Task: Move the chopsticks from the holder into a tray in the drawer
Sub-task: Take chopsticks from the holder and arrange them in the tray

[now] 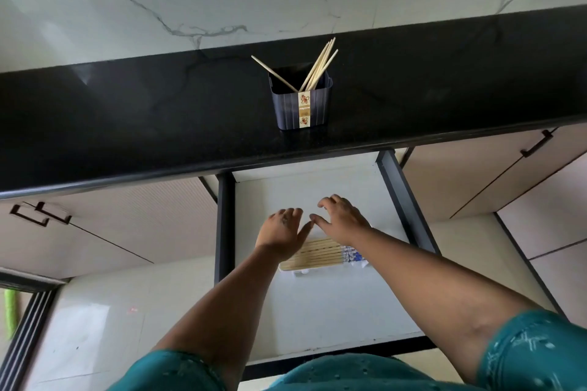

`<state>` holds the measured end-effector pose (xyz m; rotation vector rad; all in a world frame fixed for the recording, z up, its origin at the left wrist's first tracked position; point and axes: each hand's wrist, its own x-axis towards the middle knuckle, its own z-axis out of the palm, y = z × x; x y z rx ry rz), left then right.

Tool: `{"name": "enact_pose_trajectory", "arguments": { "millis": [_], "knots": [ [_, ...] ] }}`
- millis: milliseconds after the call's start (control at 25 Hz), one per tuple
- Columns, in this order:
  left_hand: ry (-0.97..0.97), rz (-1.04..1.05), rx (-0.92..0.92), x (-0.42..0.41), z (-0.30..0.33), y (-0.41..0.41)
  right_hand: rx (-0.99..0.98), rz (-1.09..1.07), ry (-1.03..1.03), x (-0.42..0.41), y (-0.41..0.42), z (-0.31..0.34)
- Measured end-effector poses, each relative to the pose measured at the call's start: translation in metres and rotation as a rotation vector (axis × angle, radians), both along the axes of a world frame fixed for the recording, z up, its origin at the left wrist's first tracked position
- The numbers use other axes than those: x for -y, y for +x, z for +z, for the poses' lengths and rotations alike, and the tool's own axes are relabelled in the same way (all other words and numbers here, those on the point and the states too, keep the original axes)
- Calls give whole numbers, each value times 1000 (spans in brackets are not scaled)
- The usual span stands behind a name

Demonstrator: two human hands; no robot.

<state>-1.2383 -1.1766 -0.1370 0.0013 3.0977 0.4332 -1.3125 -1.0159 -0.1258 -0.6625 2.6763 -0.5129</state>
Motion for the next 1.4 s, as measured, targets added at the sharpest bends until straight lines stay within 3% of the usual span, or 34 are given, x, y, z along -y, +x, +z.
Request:
{"name": "enact_pose_trajectory", "arguments": {
  "millis": [320, 600, 760, 1040, 1200, 1400],
  "knots": [
    [-25, 94, -283, 41, 77, -73, -291, -27, -212, 33, -91, 103],
    [5, 161, -535, 46, 131, -165, -137, -474, -551, 59, -198, 141],
    [46, 204, -443, 37, 137, -216, 3, -644, -529, 65, -249, 136],
    [164, 252, -84, 26, 136, -301, 156, -716, -578, 100, -311, 128],
    [262, 279, -64, 22, 123, -310, 113, -728, -634, 105, -317, 121],
    [224, 250, -159, 21, 122, -308, 43, -744, -723, 99, -314, 133]
  ]
}}
